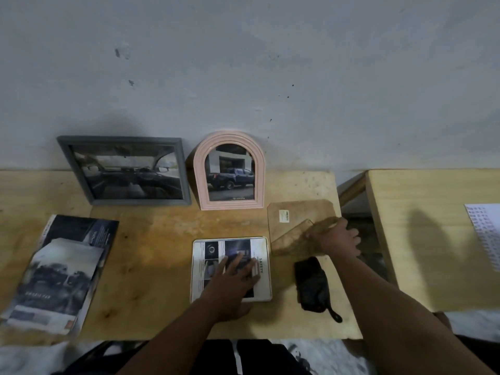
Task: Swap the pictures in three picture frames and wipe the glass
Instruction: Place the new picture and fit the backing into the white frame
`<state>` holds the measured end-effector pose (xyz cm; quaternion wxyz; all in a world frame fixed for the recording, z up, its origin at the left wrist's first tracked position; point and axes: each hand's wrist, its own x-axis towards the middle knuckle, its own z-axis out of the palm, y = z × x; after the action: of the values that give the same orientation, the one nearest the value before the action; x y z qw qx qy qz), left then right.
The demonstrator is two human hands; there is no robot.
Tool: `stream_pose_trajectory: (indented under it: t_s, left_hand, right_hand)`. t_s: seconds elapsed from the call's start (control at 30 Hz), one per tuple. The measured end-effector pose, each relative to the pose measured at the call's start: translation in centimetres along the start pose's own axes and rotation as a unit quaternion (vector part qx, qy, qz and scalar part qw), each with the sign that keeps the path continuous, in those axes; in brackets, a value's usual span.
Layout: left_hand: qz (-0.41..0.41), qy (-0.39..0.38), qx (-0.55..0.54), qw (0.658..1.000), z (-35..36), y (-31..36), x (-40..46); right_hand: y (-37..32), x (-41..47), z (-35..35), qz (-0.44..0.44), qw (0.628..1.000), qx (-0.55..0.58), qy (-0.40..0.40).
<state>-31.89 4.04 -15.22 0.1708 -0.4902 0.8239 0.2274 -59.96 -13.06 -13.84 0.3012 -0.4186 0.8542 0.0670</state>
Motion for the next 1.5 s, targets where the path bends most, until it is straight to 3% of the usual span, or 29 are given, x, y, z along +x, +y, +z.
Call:
stream_pose_trajectory:
  t_s: [0.2, 0.3, 0.37, 0.47, 0.53, 0.63, 0.7, 0.77, 1.3, 1.5]
  left_hand:
    - [-0.01, -0.018, -0.01, 1.0, -0.3, 0.0, 0.1]
    - [-0.004, -0.012, -0.022, 1.0, -0.6, -0.1, 0.1]
    - [-0.006, 0.026, -0.036, 0.999, -0.3, -0.4, -0.2]
    - [-0.084, 0.091, -0.092, 0.988, -0.1, -0.5, -1.6]
    - [-0.176, 0.119, -0.146, 0.966, 0.1, -0.7, -2.8]
    - [-0.324, 0.182, -0.254, 0.893, 1.0, -1.8, -4.8]
    - [-0.368, 0.218, -0.336, 0.839, 1.6, -2.8, -5.8]
    - [-0.359, 0.244, -0.377, 0.818, 2.1, -3.6, -6.4]
    - [-0.331, 0.163, -0.418, 0.83, 2.1, -4.9, -7.0]
    - [-0.329, 0.178, -0.434, 0.819, 1.6, -4.9, -6.7]
  right_hand:
    - [-0.3, -0.1, -0.2, -0.042, 0.999, 0.007, 0.013]
    - [-0.2, -0.6, -0.2, -0.021, 1.0, 0.005, 0.007]
    - [-0.1, -1.0, -0.2, -0.012, 1.0, -0.009, 0.006]
    - [-0.6, -1.5, -0.2, -0.002, 1.0, -0.012, 0.002]
    - [-1.1, -1.4, -0.1, 0.015, 1.0, -0.006, 0.0]
    - [-1.3, -1.1, -0.3, 0.035, 0.999, -0.002, -0.005]
    - [-1.1, -1.0, -0.4, 0.036, 0.999, 0.0, -0.002]
    - [-0.9, -1.3, -0.4, 0.033, 0.999, 0.01, 0.002]
    - [-0.9, -2.9, 0.5, 0.05, 0.998, 0.017, 0.02]
    - [0.3, -3.4, -1.3, -0.002, 0.993, 0.117, -0.006]
